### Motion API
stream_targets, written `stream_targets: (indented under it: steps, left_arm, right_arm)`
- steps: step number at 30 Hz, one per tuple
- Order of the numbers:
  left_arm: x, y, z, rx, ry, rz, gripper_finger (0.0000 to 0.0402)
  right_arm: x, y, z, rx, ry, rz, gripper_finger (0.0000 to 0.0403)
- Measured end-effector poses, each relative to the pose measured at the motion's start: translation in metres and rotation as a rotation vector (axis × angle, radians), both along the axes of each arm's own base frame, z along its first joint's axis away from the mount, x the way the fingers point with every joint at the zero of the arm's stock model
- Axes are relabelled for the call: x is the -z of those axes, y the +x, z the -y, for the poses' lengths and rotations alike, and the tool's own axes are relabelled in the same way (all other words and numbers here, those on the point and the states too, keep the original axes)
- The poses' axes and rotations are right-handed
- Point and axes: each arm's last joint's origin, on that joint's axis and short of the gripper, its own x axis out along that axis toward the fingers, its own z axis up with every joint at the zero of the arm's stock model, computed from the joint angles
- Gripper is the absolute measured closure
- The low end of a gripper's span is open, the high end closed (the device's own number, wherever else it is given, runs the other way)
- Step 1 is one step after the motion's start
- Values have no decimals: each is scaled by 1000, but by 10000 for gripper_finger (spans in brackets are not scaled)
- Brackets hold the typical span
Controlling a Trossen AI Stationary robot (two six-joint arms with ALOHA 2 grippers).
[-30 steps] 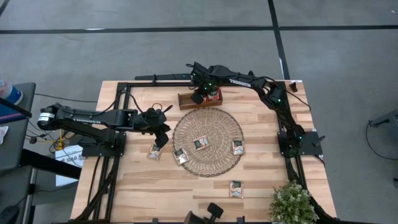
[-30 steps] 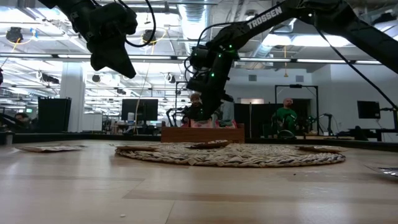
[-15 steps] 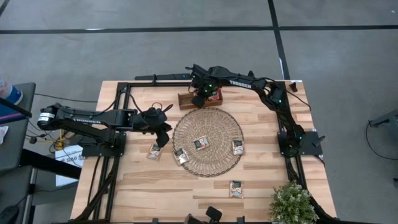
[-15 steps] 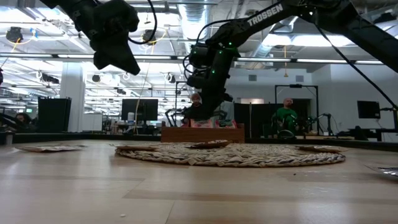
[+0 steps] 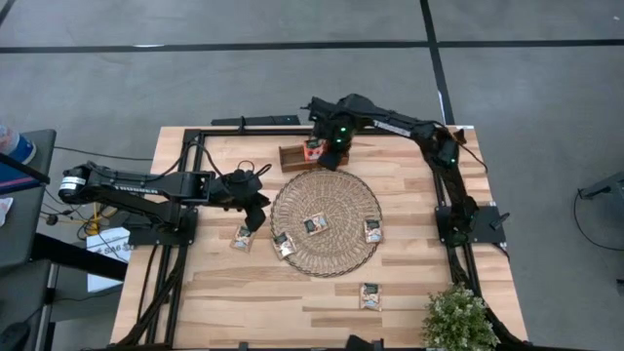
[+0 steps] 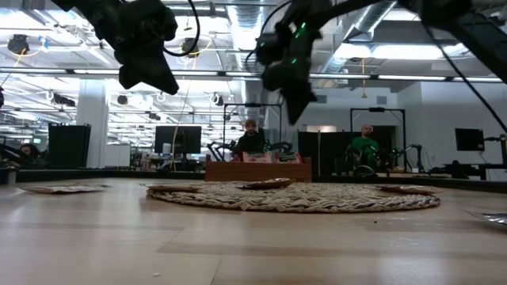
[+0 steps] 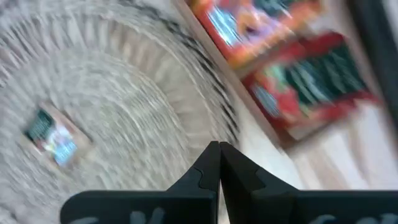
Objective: Pick & Place Tea
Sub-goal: Adjust the wooden organizer on the table
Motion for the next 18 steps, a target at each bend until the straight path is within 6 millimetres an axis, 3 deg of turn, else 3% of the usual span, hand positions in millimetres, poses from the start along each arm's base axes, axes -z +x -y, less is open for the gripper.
stream_targets:
  steps: [5, 10, 18]
  left_arm:
    - [-3, 2, -6, -97, 72, 39, 358]
    - [-2, 15, -26, -148, 49, 108, 358]
    - [38, 46, -72, -220, -175, 9, 358]
  right_arm:
    - [-52, -37, -8, 19, -98, -6, 403]
    - [-104, -77, -17, 58, -166, 95, 403]
    - [-170, -146, -46, 176, -271, 264, 403]
